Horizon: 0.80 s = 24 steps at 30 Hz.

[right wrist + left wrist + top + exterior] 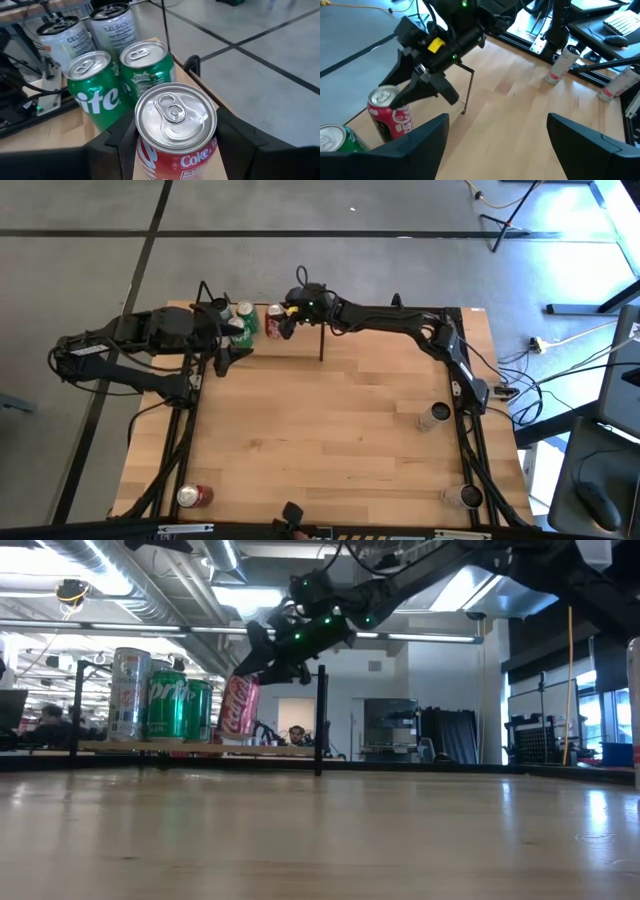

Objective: Place canned beverage on shelf
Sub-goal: Put the top red-white soda can on the shelf

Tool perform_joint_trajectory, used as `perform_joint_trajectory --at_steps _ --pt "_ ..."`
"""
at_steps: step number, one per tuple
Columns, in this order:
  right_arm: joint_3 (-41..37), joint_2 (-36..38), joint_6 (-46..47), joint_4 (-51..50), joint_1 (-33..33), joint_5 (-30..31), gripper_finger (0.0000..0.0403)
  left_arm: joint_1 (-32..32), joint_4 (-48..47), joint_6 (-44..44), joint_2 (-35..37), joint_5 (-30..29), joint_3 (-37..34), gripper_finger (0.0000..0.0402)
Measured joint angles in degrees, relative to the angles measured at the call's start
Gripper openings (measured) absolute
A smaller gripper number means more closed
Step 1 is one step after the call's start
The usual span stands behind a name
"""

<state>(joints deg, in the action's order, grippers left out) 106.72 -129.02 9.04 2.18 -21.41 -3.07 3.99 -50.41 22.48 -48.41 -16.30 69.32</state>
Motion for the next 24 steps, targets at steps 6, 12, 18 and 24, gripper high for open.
perform_joint_trajectory --at_steps 6,12,18,24 --pt "0.0 -1.1 -0.5 1.9 0.2 0.9 0.0195 0.0 0.0 0.0 0.0 -1.3 0.0 0.0323" --pt "0.1 -1.9 -0.7 2.7 0.0 0.9 0.0195 0.0 0.0 0.0 0.0 -1.3 0.0 0.0323" --pt "0.1 -2.0 -0.8 2.8 0.4 1.6 0.0227 0.0 0.0 0.0 0.0 -1.3 0.0 0.0323" --pt "0.1 -2.1 -0.7 4.2 0.4 0.2 0.0277 0.0 0.0 -0.1 0.0 -1.3 0.0 0.0323"
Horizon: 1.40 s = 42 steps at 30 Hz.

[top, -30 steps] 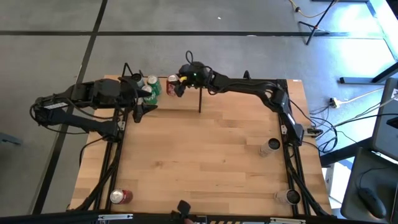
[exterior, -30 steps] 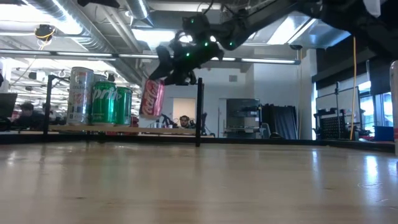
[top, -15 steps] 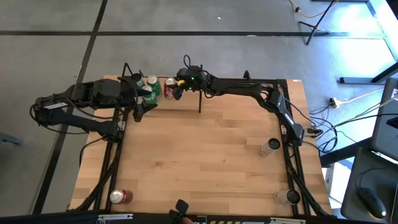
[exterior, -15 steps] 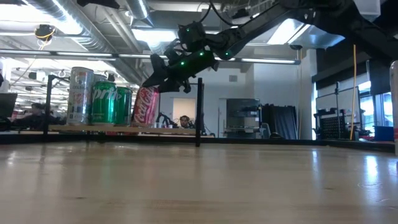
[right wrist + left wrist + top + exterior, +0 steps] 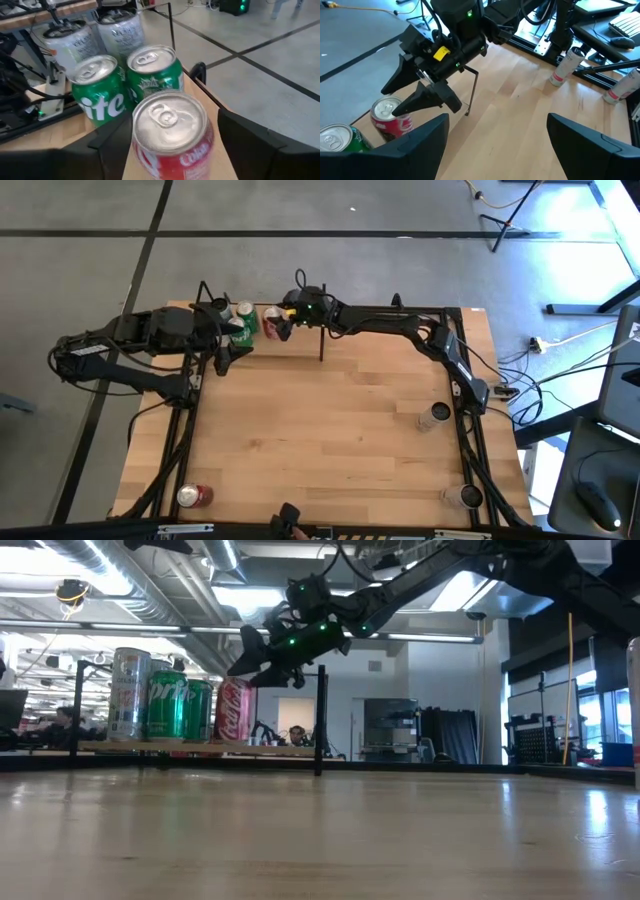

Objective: Place canned beverage on shelf
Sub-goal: Put the top red-white soda can on the shelf, then put the red-white soda can on the shelf

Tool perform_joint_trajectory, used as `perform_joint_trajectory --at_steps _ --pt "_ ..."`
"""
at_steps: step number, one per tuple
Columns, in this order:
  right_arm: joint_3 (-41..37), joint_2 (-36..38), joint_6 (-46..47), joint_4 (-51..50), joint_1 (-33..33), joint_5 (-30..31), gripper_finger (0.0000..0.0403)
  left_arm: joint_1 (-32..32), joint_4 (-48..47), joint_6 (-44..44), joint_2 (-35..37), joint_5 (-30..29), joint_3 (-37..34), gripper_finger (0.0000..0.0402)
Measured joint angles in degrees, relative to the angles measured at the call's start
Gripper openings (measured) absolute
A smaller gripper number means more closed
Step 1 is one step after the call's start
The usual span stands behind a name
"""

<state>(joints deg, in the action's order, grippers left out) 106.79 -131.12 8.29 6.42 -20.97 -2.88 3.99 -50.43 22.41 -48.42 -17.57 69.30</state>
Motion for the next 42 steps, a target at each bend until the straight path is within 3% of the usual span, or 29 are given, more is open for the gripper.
perform_joint_trajectory --at_steps 10,13,17,20,24,27,35,42 --pt "0.0 4.1 -1.3 -4.0 0.0 -3.0 0.0289 0.0 0.0 -0.2 0.0 0.8 0.0 0.0323" --pt "0.0 9.0 -1.3 -11.3 0.0 -6.4 0.0286 0.0 0.0 0.0 0.0 2.5 0.0 0.0323" --pt "0.0 16.6 -2.9 -25.8 0.6 -15.7 0.0287 -0.7 0.0 0.4 -0.7 7.0 0.0 0.0323" --pt "0.0 22.5 -5.8 -36.6 3.4 -17.7 0.0287 -2.8 -0.2 0.9 -1.9 10.1 0.0 0.0323" --pt "0.0 28.6 -10.0 -49.5 9.9 -12.5 0.0287 -7.2 0.0 1.2 -5.0 11.2 0.0 0.0323" --pt "-2.7 31.9 -9.7 -53.0 15.3 -7.4 0.0287 -10.7 0.3 1.2 -8.3 11.3 0.0 0.0323" --pt "-23.1 42.9 0.6 -47.0 26.9 1.5 0.0287 -19.5 6.6 6.8 -16.4 11.0 0.0 0.0323" --pt "-39.4 54.0 13.0 -43.1 36.6 5.6 0.0287 -28.6 4.8 25.8 -21.3 9.5 0.0 0.0318"
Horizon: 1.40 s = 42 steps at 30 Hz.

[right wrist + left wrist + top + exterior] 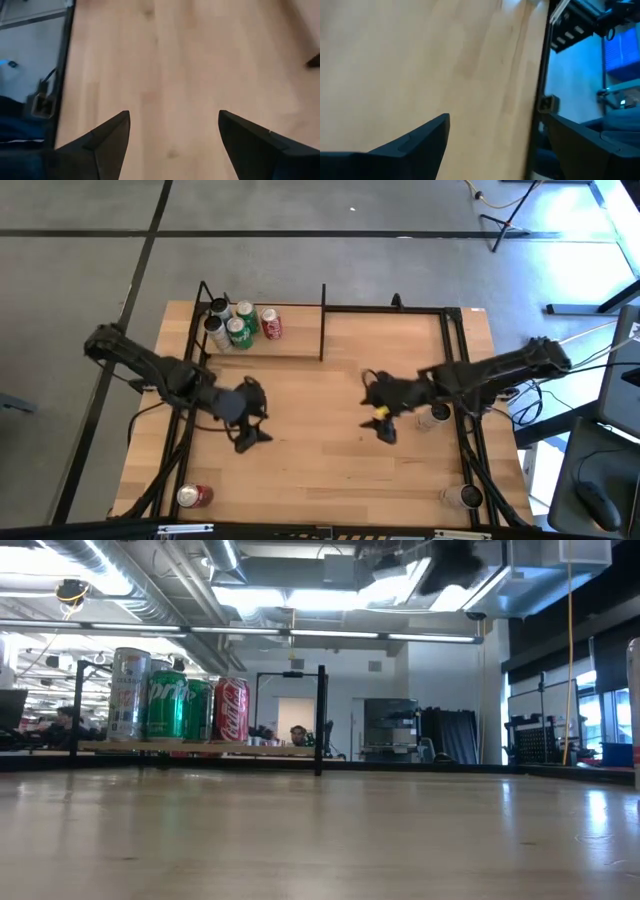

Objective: Place canned beverage on shelf
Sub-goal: Put the red-white soda can on the shelf

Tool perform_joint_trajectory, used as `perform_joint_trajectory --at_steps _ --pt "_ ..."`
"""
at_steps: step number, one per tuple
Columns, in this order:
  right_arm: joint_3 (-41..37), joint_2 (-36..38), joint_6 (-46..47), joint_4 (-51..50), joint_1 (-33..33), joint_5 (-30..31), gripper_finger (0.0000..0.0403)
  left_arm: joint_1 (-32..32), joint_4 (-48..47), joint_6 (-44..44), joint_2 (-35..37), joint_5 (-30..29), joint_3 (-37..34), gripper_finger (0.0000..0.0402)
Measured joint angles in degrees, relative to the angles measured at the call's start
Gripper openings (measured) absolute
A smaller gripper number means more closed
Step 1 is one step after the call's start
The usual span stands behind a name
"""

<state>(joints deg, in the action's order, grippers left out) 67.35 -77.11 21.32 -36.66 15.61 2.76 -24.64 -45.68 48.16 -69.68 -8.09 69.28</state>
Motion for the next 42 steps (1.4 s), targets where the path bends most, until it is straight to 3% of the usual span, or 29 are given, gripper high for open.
perform_joint_trajectory --at_steps 8,12,17,28,34,42 --pt "-7.2 5.5 5.9 3.5 10.9 7.9 0.0287 -14.2 -7.7 31.5 -2.3 5.6 0.0 0.0309" --pt "-7.2 5.5 5.9 3.8 13.1 9.6 0.0287 -21.0 -11.3 47.8 -2.4 9.2 0.0 0.0309" --pt "-7.2 5.5 5.4 3.7 13.8 11.0 0.0287 -28.1 -12.2 63.0 -2.4 8.7 0.0 0.0309" --pt "-7.2 5.3 3.7 3.6 13.6 15.3 0.0287 -34.0 -15.5 68.8 -2.5 10.4 0.0 0.0315" --pt "-7.2 5.3 3.7 3.6 13.6 17.8 0.0287 -33.9 -20.0 68.8 -3.7 13.7 0.0 0.0363" --pt "-7.2 5.3 3.7 3.6 13.6 17.8 0.0287 -33.3 -15.3 68.8 -4.3 13.2 0.0 0.0399"
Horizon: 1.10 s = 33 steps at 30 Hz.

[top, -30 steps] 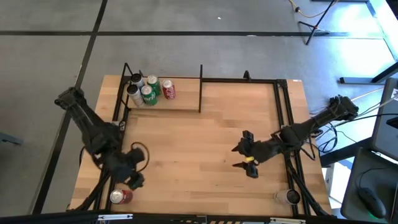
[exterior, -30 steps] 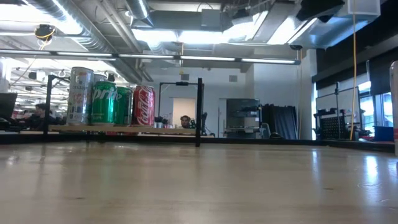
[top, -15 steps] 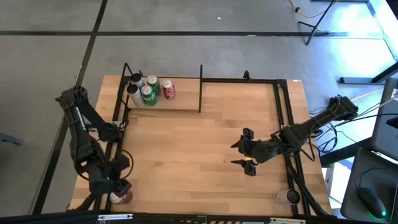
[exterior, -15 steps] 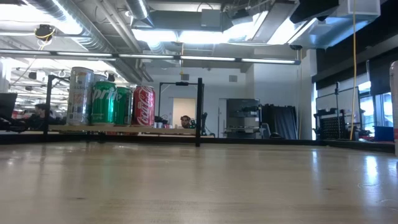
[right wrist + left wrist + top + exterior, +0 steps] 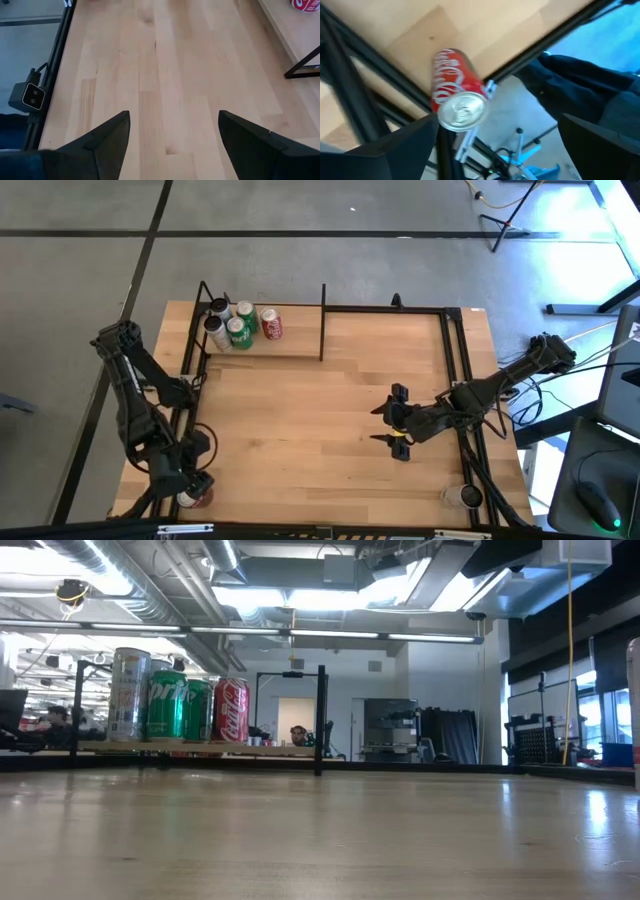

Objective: Place canned beverage on shelf
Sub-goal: Put the red-white soda can on the shelf

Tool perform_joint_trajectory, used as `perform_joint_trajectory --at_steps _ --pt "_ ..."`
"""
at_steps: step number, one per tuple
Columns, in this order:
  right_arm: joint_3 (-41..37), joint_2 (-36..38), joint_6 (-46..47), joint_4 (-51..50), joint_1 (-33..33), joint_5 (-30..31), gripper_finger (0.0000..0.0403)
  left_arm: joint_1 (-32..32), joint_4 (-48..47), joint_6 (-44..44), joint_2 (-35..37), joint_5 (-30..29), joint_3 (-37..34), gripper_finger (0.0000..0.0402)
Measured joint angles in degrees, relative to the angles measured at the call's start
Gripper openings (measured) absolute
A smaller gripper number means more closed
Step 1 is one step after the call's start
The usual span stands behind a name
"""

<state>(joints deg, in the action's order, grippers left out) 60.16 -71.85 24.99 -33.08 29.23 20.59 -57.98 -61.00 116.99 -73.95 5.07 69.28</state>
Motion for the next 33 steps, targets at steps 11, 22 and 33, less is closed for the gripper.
perform_joint_trajectory --at_steps 11,22,33 --pt "0.0 0.0 0.8 0.0 0.0 0.9 0.0287 -1.7 8.0 -0.4 -7.7 2.2 0.0 0.0397" --pt "0.0 0.0 0.9 0.2 0.0 0.9 0.0287 -2.0 7.9 -0.8 -11.5 6.1 0.0 0.0396" --pt "0.0 0.0 0.9 0.3 0.0 0.9 0.0287 -2.2 4.2 -2.9 -7.9 4.2 1.2 0.0396"
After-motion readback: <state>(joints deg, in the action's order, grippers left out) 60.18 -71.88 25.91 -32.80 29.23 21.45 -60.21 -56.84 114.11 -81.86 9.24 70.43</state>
